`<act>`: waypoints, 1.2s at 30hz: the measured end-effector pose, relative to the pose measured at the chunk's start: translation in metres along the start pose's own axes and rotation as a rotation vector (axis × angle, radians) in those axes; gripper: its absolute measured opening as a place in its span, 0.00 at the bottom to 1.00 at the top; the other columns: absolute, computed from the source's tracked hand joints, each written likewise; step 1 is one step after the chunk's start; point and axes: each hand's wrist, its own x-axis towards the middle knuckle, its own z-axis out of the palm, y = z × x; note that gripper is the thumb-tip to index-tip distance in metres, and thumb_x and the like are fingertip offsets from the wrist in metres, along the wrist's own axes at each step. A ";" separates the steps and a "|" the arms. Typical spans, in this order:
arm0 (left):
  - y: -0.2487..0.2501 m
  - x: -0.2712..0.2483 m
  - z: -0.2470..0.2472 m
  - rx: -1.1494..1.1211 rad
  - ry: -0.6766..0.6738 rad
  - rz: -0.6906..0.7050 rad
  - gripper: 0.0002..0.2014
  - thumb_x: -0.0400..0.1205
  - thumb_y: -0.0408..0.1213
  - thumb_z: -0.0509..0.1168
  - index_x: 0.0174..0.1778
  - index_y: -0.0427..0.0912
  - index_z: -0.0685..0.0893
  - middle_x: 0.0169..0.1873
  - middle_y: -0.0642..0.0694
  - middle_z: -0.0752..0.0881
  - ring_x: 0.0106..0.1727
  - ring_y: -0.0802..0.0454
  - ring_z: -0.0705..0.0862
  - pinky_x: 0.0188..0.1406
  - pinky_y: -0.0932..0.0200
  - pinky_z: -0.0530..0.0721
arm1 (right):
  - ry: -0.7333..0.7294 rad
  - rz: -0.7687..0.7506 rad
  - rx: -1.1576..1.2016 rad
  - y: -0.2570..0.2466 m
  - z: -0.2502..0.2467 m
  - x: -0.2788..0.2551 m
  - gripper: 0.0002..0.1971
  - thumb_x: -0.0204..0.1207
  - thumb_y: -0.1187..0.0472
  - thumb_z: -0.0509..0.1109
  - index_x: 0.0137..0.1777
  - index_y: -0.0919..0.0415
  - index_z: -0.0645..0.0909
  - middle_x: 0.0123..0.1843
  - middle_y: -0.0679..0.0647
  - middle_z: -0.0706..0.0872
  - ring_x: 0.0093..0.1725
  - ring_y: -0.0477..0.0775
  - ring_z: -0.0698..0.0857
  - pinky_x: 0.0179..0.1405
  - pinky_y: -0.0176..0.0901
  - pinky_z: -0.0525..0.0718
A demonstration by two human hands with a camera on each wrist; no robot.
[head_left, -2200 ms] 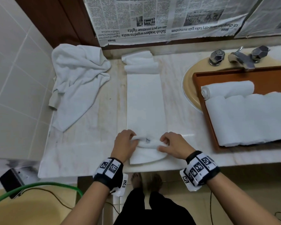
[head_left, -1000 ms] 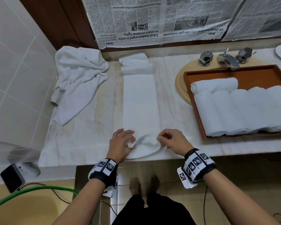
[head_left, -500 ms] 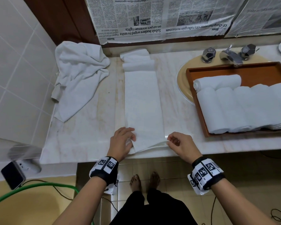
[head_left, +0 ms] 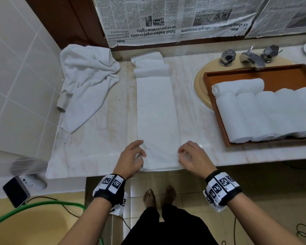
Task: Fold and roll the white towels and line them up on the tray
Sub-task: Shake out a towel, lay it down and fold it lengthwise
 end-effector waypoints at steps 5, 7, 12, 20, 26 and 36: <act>0.000 -0.001 -0.004 0.003 -0.058 0.005 0.12 0.73 0.24 0.67 0.39 0.47 0.85 0.73 0.60 0.74 0.72 0.64 0.73 0.66 0.80 0.67 | -0.100 -0.035 -0.255 0.007 0.005 0.016 0.14 0.75 0.49 0.71 0.59 0.51 0.82 0.63 0.47 0.77 0.62 0.51 0.73 0.62 0.50 0.75; 0.002 -0.002 -0.006 -0.046 -0.083 -0.014 0.14 0.71 0.21 0.64 0.36 0.46 0.85 0.74 0.58 0.74 0.75 0.60 0.72 0.64 0.81 0.68 | -0.057 -0.070 -0.258 0.008 0.004 0.016 0.15 0.74 0.51 0.70 0.60 0.51 0.82 0.65 0.48 0.77 0.64 0.52 0.72 0.63 0.52 0.74; 0.021 0.007 0.014 0.107 0.129 0.141 0.13 0.78 0.36 0.60 0.56 0.48 0.83 0.78 0.53 0.72 0.80 0.50 0.66 0.77 0.50 0.66 | 0.044 -0.159 -0.262 -0.013 0.029 0.022 0.27 0.82 0.46 0.56 0.76 0.57 0.74 0.79 0.53 0.73 0.79 0.55 0.69 0.75 0.54 0.68; 0.011 0.000 0.038 0.574 -0.097 -0.031 0.28 0.88 0.59 0.33 0.86 0.64 0.38 0.85 0.61 0.32 0.86 0.51 0.30 0.85 0.42 0.37 | -0.131 -0.025 -0.529 0.007 0.048 0.012 0.34 0.86 0.35 0.39 0.87 0.46 0.36 0.87 0.42 0.32 0.86 0.49 0.33 0.83 0.58 0.35; 0.021 0.002 0.040 0.532 -0.051 -0.068 0.28 0.90 0.56 0.36 0.86 0.62 0.38 0.84 0.62 0.32 0.85 0.53 0.29 0.83 0.34 0.34 | -0.017 0.033 -0.417 -0.011 0.047 0.017 0.31 0.87 0.42 0.39 0.87 0.51 0.38 0.87 0.44 0.35 0.85 0.45 0.32 0.84 0.56 0.35; -0.008 -0.020 0.018 0.515 -0.005 -0.036 0.29 0.88 0.60 0.41 0.87 0.61 0.50 0.87 0.58 0.40 0.88 0.52 0.42 0.84 0.35 0.43 | 0.062 0.021 -0.402 0.012 0.033 -0.005 0.28 0.88 0.47 0.46 0.86 0.54 0.59 0.87 0.51 0.58 0.86 0.53 0.58 0.84 0.55 0.54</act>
